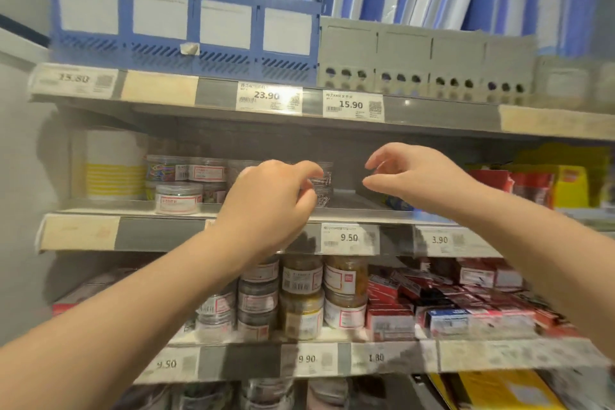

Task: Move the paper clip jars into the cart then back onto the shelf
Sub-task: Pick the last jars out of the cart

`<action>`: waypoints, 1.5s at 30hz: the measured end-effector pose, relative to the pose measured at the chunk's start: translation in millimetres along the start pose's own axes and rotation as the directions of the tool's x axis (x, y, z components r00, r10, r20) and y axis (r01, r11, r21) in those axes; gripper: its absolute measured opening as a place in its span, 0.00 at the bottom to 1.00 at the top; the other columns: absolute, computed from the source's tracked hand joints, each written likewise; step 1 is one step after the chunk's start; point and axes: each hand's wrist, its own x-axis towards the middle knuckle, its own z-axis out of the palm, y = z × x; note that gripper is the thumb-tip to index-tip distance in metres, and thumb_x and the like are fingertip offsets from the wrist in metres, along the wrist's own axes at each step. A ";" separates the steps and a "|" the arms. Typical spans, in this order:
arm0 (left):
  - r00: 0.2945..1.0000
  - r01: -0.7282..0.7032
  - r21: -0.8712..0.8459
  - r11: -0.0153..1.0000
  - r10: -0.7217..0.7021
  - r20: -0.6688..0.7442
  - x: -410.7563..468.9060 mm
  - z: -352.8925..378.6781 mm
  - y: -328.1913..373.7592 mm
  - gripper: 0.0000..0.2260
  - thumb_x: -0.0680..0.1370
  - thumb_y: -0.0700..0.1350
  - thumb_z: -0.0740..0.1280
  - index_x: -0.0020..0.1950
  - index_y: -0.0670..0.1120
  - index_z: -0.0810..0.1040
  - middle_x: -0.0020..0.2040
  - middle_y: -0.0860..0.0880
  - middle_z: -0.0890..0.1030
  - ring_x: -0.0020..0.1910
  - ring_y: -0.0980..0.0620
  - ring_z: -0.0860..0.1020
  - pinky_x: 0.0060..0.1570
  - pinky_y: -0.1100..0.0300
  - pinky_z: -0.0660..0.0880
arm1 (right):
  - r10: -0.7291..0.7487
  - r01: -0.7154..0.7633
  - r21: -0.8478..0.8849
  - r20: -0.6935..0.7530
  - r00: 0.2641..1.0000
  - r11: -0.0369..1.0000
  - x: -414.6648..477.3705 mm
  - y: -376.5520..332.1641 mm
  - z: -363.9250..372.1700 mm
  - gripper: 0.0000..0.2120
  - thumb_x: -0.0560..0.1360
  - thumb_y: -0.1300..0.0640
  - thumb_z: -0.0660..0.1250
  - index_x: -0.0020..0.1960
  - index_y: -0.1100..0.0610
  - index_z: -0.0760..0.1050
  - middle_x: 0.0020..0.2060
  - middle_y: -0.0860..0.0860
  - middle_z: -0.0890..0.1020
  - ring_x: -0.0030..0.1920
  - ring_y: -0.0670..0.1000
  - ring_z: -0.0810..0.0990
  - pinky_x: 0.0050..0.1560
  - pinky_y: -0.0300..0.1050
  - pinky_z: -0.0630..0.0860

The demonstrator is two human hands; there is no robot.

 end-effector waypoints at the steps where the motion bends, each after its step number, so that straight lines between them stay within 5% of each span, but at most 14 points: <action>1: 1.000 -0.001 -0.004 1.000 0.001 0.009 -7.0 -5.3 11.3 0.15 0.78 0.46 0.59 0.64 0.53 0.74 0.54 0.53 0.81 0.56 0.50 0.75 0.53 0.55 0.69 | 0.004 -0.004 0.002 -0.005 1.000 1.000 -16.2 -2.0 -5.5 0.09 0.74 0.48 0.67 0.53 0.47 0.74 0.45 0.43 0.78 0.43 0.41 0.76 0.39 0.36 0.70; 6: 0.998 -0.032 -0.137 0.990 0.039 0.048 -54.8 -29.6 91.0 0.13 0.78 0.46 0.59 0.62 0.53 0.75 0.53 0.54 0.82 0.53 0.51 0.77 0.50 0.56 0.70 | 0.037 -0.040 -0.068 -0.047 0.998 0.997 -129.5 -11.4 -39.7 0.06 0.75 0.49 0.66 0.51 0.47 0.74 0.43 0.41 0.79 0.45 0.42 0.77 0.41 0.36 0.73; 14: 0.960 -0.165 -0.431 0.887 0.245 0.138 -119.0 -48.7 251.6 0.12 0.76 0.49 0.59 0.55 0.51 0.78 0.52 0.51 0.81 0.52 0.49 0.77 0.53 0.51 0.72 | 0.225 -0.244 -0.315 -0.095 0.970 0.917 -323.8 -15.1 -125.4 0.08 0.78 0.51 0.59 0.54 0.48 0.75 0.47 0.44 0.82 0.51 0.49 0.77 0.57 0.53 0.70; 21: 0.871 -0.311 -0.675 0.669 0.484 0.079 -147.4 -44.4 399.6 0.09 0.77 0.47 0.62 0.54 0.51 0.79 0.49 0.53 0.81 0.49 0.53 0.77 0.48 0.55 0.73 | 0.442 -0.483 -0.407 -0.197 0.875 0.775 -453.3 8.1 -204.4 0.10 0.79 0.52 0.58 0.55 0.49 0.75 0.46 0.48 0.82 0.44 0.50 0.77 0.50 0.50 0.72; 29: 0.738 -0.382 -0.854 0.354 0.673 -0.052 -155.0 -19.5 570.4 0.08 0.76 0.45 0.64 0.52 0.52 0.80 0.48 0.54 0.81 0.48 0.53 0.77 0.41 0.62 0.65 | 0.617 -0.771 -0.445 -0.466 0.634 0.455 -567.0 45.4 -278.9 0.10 0.78 0.54 0.58 0.55 0.50 0.76 0.49 0.51 0.82 0.51 0.56 0.78 0.55 0.53 0.71; 33: 0.664 -0.308 -0.934 0.179 0.744 -0.077 -175.2 -4.1 653.2 0.11 0.75 0.44 0.65 0.56 0.50 0.78 0.45 0.50 0.83 0.46 0.48 0.79 0.46 0.55 0.74 | 0.637 -0.827 -0.528 -0.573 0.515 0.194 -627.1 65.8 -301.4 0.11 0.77 0.56 0.58 0.57 0.52 0.75 0.49 0.53 0.82 0.51 0.57 0.78 0.52 0.51 0.72; 37: 0.544 -0.275 -0.961 0.031 0.829 -0.129 -212.9 18.6 725.6 0.11 0.76 0.46 0.62 0.58 0.50 0.76 0.45 0.51 0.82 0.45 0.49 0.80 0.45 0.52 0.77 | 0.726 -0.912 -0.407 -0.610 0.316 0.055 -692.1 90.1 -305.9 0.14 0.78 0.55 0.58 0.62 0.51 0.72 0.56 0.51 0.79 0.53 0.55 0.77 0.52 0.49 0.72; 45: 0.360 -0.195 -0.981 0.009 0.931 -0.063 -290.0 73.4 852.0 0.12 0.77 0.45 0.62 0.60 0.50 0.75 0.49 0.52 0.80 0.48 0.51 0.78 0.48 0.52 0.76 | 0.809 -0.976 -0.189 -0.587 0.022 -0.111 -828.3 173.2 -309.6 0.14 0.76 0.56 0.60 0.61 0.52 0.72 0.52 0.50 0.78 0.52 0.53 0.76 0.48 0.46 0.70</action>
